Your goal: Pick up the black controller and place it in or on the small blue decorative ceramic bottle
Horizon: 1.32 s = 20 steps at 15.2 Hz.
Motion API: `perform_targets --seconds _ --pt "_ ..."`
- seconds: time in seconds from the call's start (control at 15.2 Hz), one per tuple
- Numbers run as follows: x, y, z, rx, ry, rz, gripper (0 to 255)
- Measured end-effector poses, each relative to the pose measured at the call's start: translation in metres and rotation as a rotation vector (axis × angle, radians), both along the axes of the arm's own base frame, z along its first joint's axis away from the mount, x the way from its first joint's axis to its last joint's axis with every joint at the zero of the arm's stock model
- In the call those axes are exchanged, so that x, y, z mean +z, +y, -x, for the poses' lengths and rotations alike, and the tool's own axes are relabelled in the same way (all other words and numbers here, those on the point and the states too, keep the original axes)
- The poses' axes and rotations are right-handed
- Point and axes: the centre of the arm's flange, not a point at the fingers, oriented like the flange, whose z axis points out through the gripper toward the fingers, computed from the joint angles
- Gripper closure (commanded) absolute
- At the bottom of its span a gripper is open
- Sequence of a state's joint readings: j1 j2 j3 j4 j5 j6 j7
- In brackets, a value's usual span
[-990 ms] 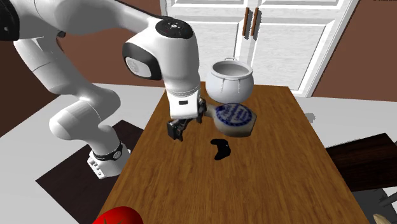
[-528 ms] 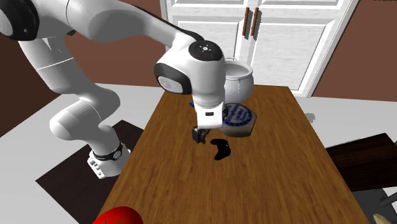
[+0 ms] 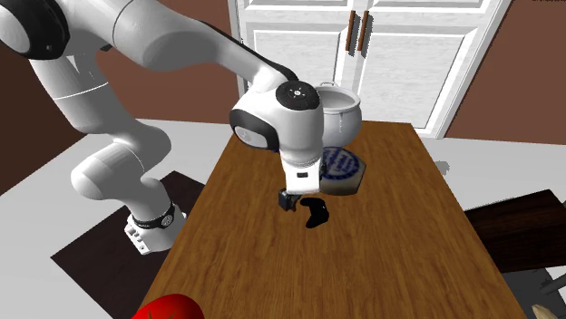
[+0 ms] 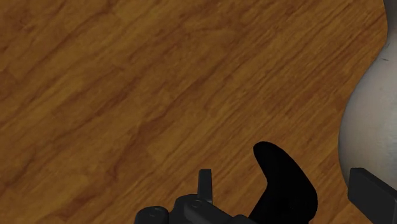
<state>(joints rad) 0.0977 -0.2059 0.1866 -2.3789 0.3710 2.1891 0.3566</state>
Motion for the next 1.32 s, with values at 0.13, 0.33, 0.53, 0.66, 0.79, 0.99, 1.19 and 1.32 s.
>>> perform_targets --seconds 0.13,0.33,0.53,0.66,0.79,0.99,1.19,1.32 --pt "-0.002 0.001 0.000 0.000 0.000 0.000 0" --pt "-0.003 0.001 0.000 0.000 -0.001 0.000 0" --pt "-0.003 0.001 0.000 0.000 -0.001 0.000 255" --pt "-0.002 0.002 0.000 0.001 -0.003 -0.001 255" --pt "-0.002 0.001 0.000 0.001 -0.003 -0.001 255" --pt "-0.002 0.001 -0.001 0.000 -0.003 -0.001 255" --pt "-0.003 0.001 -0.001 0.000 -0.002 -0.001 0" --pt "0.003 0.001 -0.011 -0.045 -0.020 0.040 0"
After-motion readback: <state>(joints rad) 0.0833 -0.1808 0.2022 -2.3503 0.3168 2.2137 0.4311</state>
